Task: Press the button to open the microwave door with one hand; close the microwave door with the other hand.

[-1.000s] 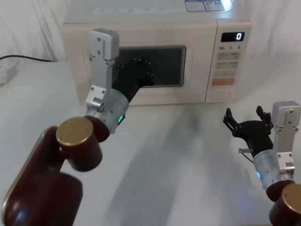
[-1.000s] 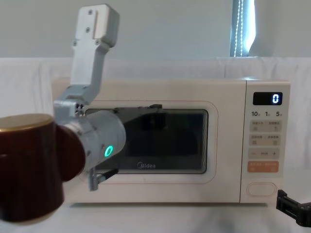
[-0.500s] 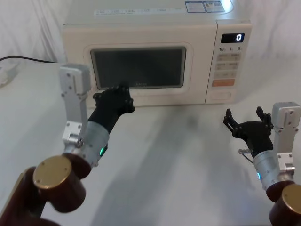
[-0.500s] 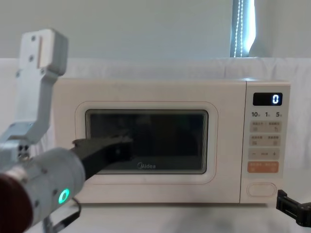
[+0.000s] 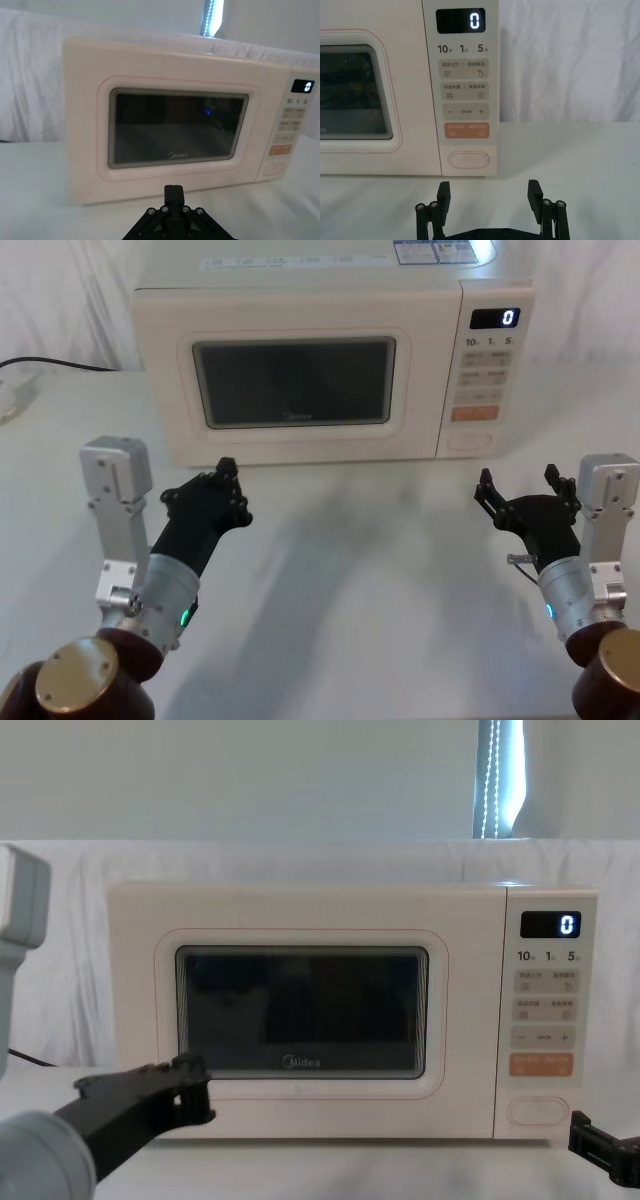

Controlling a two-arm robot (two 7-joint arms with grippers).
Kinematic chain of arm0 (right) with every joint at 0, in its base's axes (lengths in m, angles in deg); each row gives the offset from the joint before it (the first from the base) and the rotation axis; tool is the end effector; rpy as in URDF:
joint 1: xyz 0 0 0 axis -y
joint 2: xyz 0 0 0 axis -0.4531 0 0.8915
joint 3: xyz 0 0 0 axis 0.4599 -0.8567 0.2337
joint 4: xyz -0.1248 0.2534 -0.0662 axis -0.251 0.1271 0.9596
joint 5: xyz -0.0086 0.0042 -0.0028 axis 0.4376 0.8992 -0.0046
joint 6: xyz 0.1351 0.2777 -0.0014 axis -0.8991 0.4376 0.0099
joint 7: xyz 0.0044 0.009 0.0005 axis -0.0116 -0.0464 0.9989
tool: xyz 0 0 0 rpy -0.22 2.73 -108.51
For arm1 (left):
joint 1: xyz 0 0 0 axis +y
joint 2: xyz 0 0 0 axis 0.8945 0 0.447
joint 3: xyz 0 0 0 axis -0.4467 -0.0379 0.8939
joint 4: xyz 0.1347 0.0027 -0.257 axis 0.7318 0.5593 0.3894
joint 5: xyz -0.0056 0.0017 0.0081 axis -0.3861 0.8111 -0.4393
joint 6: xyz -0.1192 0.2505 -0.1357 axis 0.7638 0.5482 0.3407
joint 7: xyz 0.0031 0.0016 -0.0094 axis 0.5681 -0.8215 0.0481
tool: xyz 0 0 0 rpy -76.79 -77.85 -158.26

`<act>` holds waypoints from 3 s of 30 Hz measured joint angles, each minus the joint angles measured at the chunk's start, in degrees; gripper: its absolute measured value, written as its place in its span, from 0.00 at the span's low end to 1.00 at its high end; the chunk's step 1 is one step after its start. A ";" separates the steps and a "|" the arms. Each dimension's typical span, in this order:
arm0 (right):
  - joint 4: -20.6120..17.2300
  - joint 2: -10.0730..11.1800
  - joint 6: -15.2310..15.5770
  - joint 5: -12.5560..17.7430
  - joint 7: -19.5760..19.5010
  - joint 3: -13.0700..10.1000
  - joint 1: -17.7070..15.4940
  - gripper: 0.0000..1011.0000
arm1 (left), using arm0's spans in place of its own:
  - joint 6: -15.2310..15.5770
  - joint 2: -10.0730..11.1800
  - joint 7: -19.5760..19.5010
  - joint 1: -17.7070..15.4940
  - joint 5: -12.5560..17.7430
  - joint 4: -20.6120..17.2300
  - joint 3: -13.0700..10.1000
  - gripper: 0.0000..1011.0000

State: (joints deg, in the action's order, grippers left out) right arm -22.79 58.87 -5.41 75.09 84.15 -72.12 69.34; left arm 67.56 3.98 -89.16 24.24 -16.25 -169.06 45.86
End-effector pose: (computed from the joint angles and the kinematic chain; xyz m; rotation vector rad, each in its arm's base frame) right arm 0.3574 0.0207 -0.3272 0.0586 -0.0125 -1.4835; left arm 0.3350 -0.0273 -0.2717 -0.1124 0.0568 1.2529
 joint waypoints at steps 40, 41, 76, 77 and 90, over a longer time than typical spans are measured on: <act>0.00 0.00 0.00 0.00 0.00 0.00 0.00 0.99 | -2.25 -1.13 1.54 1.96 0.34 0.61 1.71 0.00; 0.00 0.00 0.00 0.00 0.00 0.00 0.00 0.99 | -2.25 -1.12 1.53 1.96 0.33 0.60 1.71 0.00; 0.00 0.00 0.00 0.00 0.00 0.00 0.00 0.99 | -2.17 -1.09 1.47 1.96 0.32 0.56 1.70 0.66; 0.00 0.00 0.00 0.00 0.00 0.00 0.00 0.99 | -2.17 -1.09 1.48 1.96 0.32 0.55 1.70 0.68; 0.00 0.00 0.00 0.00 0.00 0.00 0.00 0.99 | -2.17 -1.09 1.47 1.96 0.32 0.55 1.71 0.99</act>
State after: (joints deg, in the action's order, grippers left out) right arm -22.79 58.87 -5.41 75.09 84.16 -72.12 69.34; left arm 65.38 2.89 -87.69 26.20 -15.93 -168.51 47.56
